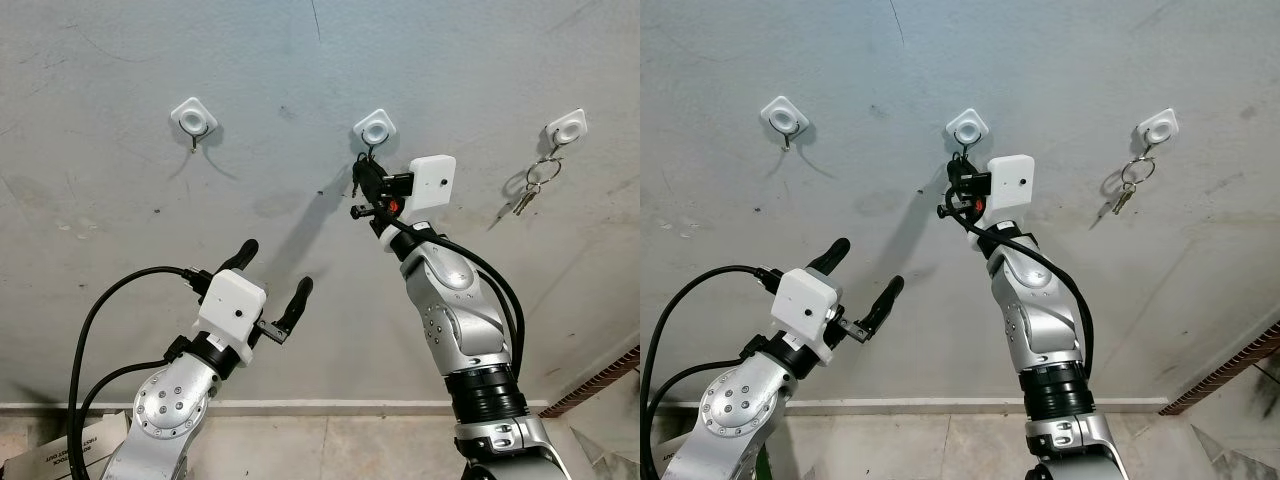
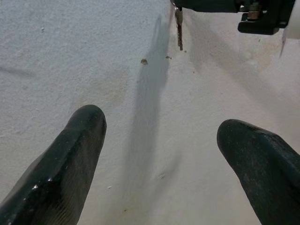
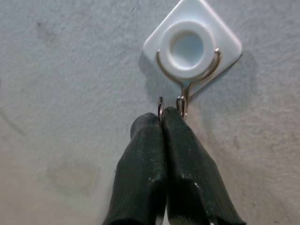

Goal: Hang keys on a hook

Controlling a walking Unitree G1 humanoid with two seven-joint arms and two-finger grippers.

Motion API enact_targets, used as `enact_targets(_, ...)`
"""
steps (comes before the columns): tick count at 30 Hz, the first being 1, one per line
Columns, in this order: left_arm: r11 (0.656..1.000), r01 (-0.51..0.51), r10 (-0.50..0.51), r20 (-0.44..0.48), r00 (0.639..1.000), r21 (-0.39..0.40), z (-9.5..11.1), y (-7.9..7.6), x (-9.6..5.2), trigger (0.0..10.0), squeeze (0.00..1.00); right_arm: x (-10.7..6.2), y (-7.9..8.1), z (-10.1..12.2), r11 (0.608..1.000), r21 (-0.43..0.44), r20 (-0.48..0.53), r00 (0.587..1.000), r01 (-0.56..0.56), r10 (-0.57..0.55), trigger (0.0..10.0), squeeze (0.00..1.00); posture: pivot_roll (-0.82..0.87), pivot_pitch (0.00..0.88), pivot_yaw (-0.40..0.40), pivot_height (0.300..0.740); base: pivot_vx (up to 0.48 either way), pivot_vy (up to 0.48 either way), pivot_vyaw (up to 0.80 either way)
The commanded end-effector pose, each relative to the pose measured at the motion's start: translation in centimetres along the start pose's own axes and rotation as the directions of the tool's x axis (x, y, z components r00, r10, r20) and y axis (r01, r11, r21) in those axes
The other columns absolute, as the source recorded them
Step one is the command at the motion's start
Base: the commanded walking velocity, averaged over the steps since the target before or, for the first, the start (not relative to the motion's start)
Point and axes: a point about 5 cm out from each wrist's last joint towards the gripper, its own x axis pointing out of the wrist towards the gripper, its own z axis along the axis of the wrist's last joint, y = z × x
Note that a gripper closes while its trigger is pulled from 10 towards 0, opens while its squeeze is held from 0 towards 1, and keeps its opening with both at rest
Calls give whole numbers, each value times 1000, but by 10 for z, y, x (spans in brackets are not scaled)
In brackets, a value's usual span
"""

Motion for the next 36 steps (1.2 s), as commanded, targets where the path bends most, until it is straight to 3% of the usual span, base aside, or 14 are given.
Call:
enact_targets(1,1000,5,-5,15,1000,10,4,1,1,10000,0,-3,-6,5,1000,14,1,1000,-10,10,10000,0,219,11,-12,740,0,0,0)
enact_targets(5,1000,-13,13,6,1000,2,1,3,-2,10000,0,-18,-4,-4,996,17,-55,995,-85,86,10000,0,217,12,-15,740,0,0,0)
enact_targets(10,1000,-22,22,10,1000,1,1,4,-1,10000,0,-25,-1,-4,989,56,-68,988,-138,141,10000,0,214,9,-13,740,0,0,0)
enact_targets(22,1000,-25,24,23,999,13,3,7,1,10000,0,-13,-4,0,966,217,-35,988,-142,153,10000,0,225,0,-11,740,0,0,0)
enact_targets(36,999,-35,35,27,999,16,4,8,0,10000,0,-4,-16,5,958,274,-3,996,-82,86,10000,0,226,4,-11,740,0,0,0)
